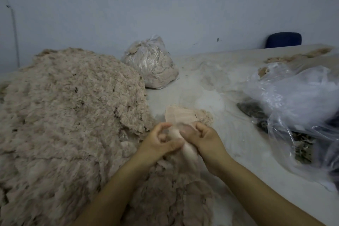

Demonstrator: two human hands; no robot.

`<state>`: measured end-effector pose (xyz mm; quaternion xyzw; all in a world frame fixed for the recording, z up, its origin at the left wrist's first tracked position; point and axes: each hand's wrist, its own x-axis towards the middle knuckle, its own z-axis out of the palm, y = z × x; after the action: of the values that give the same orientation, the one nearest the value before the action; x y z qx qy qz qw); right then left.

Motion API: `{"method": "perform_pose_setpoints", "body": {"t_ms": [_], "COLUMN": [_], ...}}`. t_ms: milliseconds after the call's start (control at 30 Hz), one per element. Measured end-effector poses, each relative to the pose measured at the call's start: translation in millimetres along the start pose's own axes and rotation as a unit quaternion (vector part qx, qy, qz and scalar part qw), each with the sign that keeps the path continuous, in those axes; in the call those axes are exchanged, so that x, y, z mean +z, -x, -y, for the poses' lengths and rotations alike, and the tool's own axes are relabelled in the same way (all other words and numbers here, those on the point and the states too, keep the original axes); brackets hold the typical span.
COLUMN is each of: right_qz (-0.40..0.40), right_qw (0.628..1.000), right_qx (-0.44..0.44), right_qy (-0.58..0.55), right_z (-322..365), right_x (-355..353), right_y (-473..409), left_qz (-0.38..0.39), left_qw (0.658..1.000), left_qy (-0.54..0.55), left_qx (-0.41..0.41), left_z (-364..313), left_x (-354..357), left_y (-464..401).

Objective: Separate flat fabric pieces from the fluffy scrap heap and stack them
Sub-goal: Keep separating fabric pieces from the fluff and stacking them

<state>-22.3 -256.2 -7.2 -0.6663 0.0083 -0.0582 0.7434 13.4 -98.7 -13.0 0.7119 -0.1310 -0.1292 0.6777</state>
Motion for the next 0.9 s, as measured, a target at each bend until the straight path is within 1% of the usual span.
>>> {"method": "perform_pose_setpoints", "body": {"t_ms": [33,67,100,167,233,300,367,500,567,633,667,700,733,767,800,833,867,900], "right_qz": [-0.012,-0.025,-0.043,-0.088,-0.13,-0.169,-0.204,-0.254,-0.274,-0.284,-0.276,-0.252,-0.212,-0.157,-0.091,-0.019,0.053,0.115], "right_qw": [0.999,0.998,0.998,0.996,0.991,0.979,0.962,0.929,0.922,0.927,0.931,0.936,0.944,0.952,0.957,0.956,0.947,0.934], "right_qx": [0.01,0.016,0.016,-0.007,-0.031,-0.044,-0.047,-0.011,-0.004,-0.043,-0.074,-0.103,-0.126,-0.141,-0.149,-0.153,-0.148,-0.132], "right_qy": [-0.035,-0.052,-0.051,-0.025,0.027,0.107,0.174,0.268,0.274,0.241,0.228,0.222,0.221,0.223,0.232,0.251,0.279,0.31], "right_z": [4.9,9.1,12.7,17.1,18.6,16.3,9.7,-7.0,-13.9,-20.3,-24.9,-30.3,-36.2,-41.3,-46.3,-51.2,-55.3,-58.7], "right_x": [1.2,1.9,2.1,-0.4,-6.1,-14.2,-22.0,-30.7,-34.7,-35.7,-33.8,-30.3,-25.2,-19.3,-13.7,-8.9,-4.6,-0.9], "right_y": [-4.3,-9.2,-15.1,-27.8,-40.8,-54.8,-66.5,-73.5,-67.6,-52.9,-42.2,-29.9,-17.0,-4.7,6.3,14.9,21.2,25.5], "left_qz": [0.015,0.011,-0.011,-0.084,-0.142,-0.187,-0.21,-0.206,-0.228,-0.283,-0.29,-0.253,-0.168,-0.051,0.071,0.178,0.263,0.323], "left_qw": [1.0,1.0,0.998,0.983,0.973,0.974,0.976,0.974,0.963,0.939,0.933,0.941,0.959,0.971,0.965,0.942,0.911,0.878], "left_qy": [-0.004,0.014,0.062,0.163,0.178,0.119,0.043,-0.078,-0.13,-0.177,-0.2,-0.218,-0.228,-0.232,-0.25,-0.282,-0.317,-0.352], "left_qx": [-0.014,-0.014,-0.01,0.007,0.029,0.034,0.042,0.052,0.062,0.079,0.078,0.059,0.026,-0.011,-0.033,-0.033,-0.027,-0.024], "left_z": [1.4,1.7,-0.5,-8.1,-17.6,-24.8,-24.5,-11.1,-2.7,2.4,4.3,6.4,7.1,5.6,3.7,1.3,-0.9,-1.6], "left_x": [-1.5,-2.8,-3.9,-7.4,-11.6,-13.0,-11.0,-2.8,-0.8,-3.0,-6.9,-12.4,-17.8,-22.2,-26.9,-31.4,-35.0,-37.9], "left_y": [1.1,0.3,-3.3,-17.6,-38.8,-59.3,-77.5,-99.2,-101.0,-92.7,-84.9,-76.3,-65.0,-51.2,-38.2,-26.5,-17.0,-9.3]}}
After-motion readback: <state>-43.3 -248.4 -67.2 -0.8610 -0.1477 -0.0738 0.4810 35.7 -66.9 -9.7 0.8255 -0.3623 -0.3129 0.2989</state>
